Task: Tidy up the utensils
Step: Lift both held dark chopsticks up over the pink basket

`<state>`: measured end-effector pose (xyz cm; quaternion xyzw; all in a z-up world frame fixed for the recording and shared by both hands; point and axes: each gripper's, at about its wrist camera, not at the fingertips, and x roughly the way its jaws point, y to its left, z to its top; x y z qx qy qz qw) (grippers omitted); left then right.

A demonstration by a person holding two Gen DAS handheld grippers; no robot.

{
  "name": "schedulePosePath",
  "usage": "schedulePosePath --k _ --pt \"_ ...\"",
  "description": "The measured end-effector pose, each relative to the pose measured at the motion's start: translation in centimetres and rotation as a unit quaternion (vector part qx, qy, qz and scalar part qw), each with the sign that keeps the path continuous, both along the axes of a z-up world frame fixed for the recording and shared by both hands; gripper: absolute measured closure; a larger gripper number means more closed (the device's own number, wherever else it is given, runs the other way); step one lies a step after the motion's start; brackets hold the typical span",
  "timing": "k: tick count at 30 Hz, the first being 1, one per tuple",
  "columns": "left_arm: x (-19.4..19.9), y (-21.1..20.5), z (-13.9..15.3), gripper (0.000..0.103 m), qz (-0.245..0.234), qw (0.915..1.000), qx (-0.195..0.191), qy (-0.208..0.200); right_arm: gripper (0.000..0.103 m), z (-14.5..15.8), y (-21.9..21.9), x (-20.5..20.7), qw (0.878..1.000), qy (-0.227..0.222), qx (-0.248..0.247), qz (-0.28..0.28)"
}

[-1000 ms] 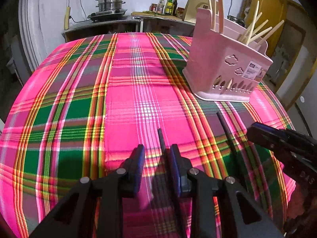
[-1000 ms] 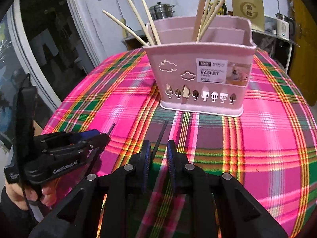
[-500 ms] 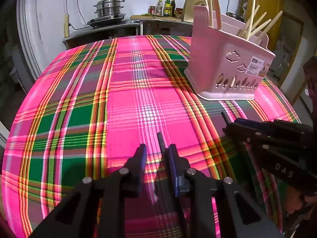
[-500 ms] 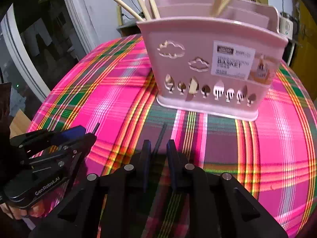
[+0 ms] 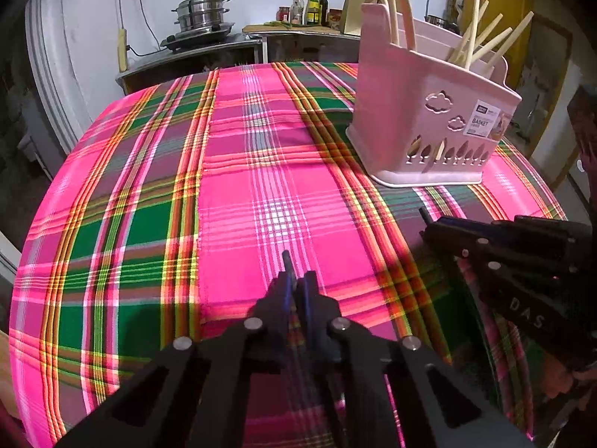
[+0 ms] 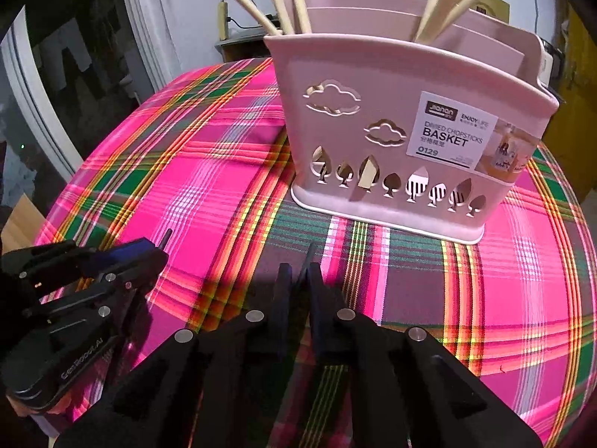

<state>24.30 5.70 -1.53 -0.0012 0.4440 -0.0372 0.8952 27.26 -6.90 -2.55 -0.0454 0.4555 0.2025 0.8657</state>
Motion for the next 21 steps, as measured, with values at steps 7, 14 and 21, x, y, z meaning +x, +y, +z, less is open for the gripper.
schedulePosePath --k 7,14,21 --pt "-0.2 -0.1 1.0 0.096 -0.01 0.9997 -0.022 -0.003 0.096 1.6 -1.1 -0.4 1.0 -0.012 0.024 0.003" --pt "-1.0 -0.1 4.7 0.097 -0.019 0.9985 -0.037 -0.034 0.096 5.1 -2.3 -1.2 0.998 -0.043 0.051 0.006" --pt "-2.4 0.2 9.6 0.098 -0.022 0.9951 -0.052 -0.081 0.097 9.0 -3.2 -2.8 0.994 -0.082 0.075 0.007"
